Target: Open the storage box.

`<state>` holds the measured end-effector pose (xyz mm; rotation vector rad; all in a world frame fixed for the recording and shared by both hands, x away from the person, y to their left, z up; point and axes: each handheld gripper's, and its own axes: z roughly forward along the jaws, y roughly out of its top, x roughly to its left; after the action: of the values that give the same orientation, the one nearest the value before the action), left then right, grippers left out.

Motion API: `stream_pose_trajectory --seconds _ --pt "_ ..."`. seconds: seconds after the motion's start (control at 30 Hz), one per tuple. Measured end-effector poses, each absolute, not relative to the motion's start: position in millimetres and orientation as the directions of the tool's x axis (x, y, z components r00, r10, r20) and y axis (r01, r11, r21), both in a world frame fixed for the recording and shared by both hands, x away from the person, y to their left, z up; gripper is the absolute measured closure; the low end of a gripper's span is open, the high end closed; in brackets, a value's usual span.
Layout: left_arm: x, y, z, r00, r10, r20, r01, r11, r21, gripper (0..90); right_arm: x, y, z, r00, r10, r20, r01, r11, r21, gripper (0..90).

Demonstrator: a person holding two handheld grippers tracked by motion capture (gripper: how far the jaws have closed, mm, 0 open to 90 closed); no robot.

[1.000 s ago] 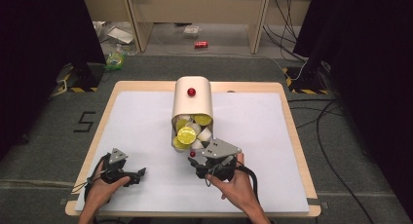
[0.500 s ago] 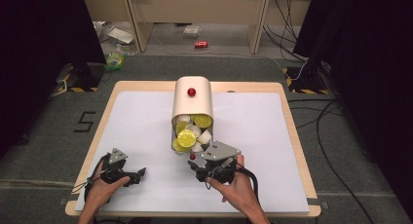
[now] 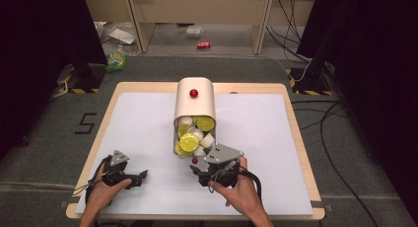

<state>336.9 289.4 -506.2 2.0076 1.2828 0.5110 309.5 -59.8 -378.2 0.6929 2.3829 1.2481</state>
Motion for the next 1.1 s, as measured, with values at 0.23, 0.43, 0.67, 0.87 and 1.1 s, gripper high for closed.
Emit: stream_pose_trajectory --seconds 0.23,0.43,0.67,0.87,1.1 --pt "337 289 -506 0.435 0.900 -0.038 0.629 -0.273 0.728 0.4 310 -61 -377 -0.817 0.573 -0.062 0.258 0.461 0.849 34.1" --pt "337 289 -506 0.435 0.900 -0.038 0.629 -0.274 0.727 0.3 311 -65 -370 -0.800 0.598 -0.057 0.243 0.410 0.879 31.2" --pt "337 289 -506 0.435 0.900 -0.036 0.629 -0.275 0.727 0.2 314 -66 -370 -0.775 0.629 -0.056 0.238 0.373 0.897 28.5" --pt "337 289 -506 0.435 0.900 -0.036 0.629 -0.275 0.727 0.2 319 -59 -372 -0.777 0.627 -0.056 0.239 0.376 0.895 24.8" --pt "337 289 -506 0.435 0.900 -0.037 0.629 -0.275 0.727 0.1 330 -51 -373 -0.758 0.649 -0.063 0.235 0.361 0.902 24.4"
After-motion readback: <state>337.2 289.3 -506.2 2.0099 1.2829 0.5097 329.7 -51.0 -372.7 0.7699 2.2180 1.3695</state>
